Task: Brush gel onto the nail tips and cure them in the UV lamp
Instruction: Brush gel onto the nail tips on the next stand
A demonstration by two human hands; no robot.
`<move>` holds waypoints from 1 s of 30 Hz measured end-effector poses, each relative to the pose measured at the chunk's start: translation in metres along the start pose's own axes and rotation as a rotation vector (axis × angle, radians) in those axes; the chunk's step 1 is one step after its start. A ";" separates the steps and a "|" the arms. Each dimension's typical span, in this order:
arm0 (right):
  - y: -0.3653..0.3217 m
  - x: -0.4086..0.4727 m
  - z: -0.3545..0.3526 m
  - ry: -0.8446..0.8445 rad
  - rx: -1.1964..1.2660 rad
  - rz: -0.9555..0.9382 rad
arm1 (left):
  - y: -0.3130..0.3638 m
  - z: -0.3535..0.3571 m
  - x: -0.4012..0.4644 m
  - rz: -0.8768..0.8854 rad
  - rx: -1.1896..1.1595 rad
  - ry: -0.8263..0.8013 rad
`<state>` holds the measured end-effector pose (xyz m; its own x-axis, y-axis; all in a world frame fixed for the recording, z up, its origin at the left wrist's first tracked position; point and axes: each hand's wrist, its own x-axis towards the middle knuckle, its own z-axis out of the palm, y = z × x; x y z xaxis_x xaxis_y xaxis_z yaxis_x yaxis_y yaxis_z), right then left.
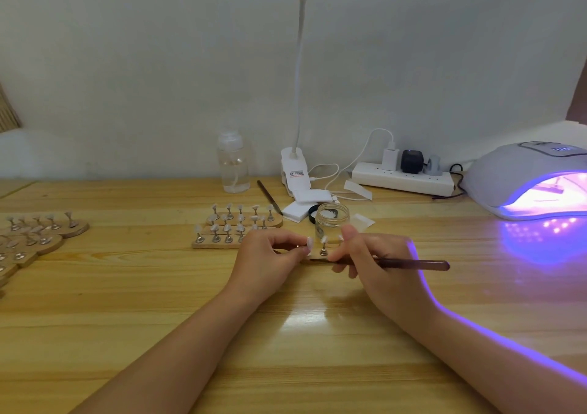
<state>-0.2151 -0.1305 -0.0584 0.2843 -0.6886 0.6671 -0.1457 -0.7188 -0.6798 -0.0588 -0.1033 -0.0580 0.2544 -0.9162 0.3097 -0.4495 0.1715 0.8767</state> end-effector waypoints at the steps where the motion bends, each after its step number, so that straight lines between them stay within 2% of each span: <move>1: 0.001 0.000 0.000 0.012 -0.013 -0.012 | 0.000 0.000 0.000 0.001 0.000 0.002; 4: 0.001 0.001 0.000 0.020 -0.094 -0.071 | 0.000 0.001 0.001 0.004 -0.001 -0.005; 8: 0.000 -0.001 -0.001 -0.013 -0.024 0.034 | -0.001 0.001 0.001 0.006 0.005 -0.007; 12: 0.001 0.001 0.000 0.005 -0.110 -0.059 | 0.000 0.000 0.001 0.013 -0.006 -0.011; 15: 0.000 0.000 0.000 -0.019 -0.034 0.016 | 0.000 0.000 0.000 0.023 0.005 -0.011; 19: 0.000 0.001 0.000 0.014 -0.082 -0.057 | 0.000 0.000 0.000 0.013 -0.005 -0.011; 23: 0.000 0.001 0.000 -0.027 -0.044 0.016 | 0.001 0.000 0.001 0.015 -0.004 -0.008; 27: -0.001 0.001 -0.001 0.004 -0.086 -0.063 | 0.000 0.001 0.001 0.003 -0.015 -0.005; 30: 0.000 0.001 -0.001 -0.028 -0.066 -0.024 | 0.000 0.000 0.001 0.003 -0.011 -0.008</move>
<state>-0.2156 -0.1307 -0.0576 0.3145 -0.6686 0.6738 -0.2000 -0.7406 -0.6415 -0.0586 -0.1046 -0.0582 0.2465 -0.9185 0.3092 -0.4407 0.1778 0.8798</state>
